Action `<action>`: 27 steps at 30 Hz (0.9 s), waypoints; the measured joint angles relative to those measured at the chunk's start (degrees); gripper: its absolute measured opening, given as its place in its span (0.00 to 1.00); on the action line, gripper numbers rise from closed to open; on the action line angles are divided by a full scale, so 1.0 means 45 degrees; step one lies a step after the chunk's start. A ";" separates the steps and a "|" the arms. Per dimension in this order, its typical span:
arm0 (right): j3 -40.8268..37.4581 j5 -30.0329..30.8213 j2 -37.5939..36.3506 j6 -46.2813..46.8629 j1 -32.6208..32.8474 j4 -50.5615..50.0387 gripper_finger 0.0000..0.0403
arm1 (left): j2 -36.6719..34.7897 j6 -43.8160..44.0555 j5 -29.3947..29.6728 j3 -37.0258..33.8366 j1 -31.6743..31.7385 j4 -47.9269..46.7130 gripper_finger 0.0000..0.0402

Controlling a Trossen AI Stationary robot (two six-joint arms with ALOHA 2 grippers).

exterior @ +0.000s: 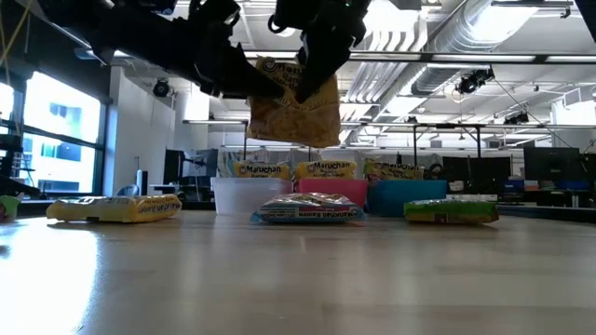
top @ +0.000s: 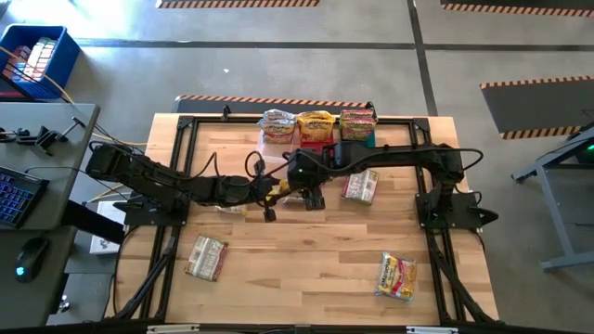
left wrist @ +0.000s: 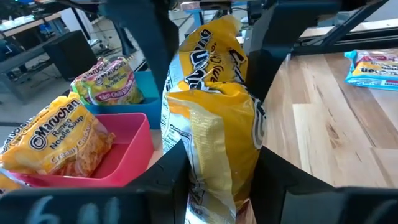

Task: Sort Maruchan noodles
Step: Put the yellow noodle pack into the red bin

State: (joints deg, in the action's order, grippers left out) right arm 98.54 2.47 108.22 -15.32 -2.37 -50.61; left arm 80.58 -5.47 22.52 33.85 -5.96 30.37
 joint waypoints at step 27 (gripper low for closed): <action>-0.0005 -0.0689 -0.1398 -0.3540 -0.3707 -0.0875 0.23 | -0.3075 0.0648 -0.1676 -0.4547 0.1110 0.5274 0.29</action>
State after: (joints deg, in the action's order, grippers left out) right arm 98.52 -0.63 101.94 -31.24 -19.05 -54.55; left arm 66.74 -2.55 14.98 13.39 -0.96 54.10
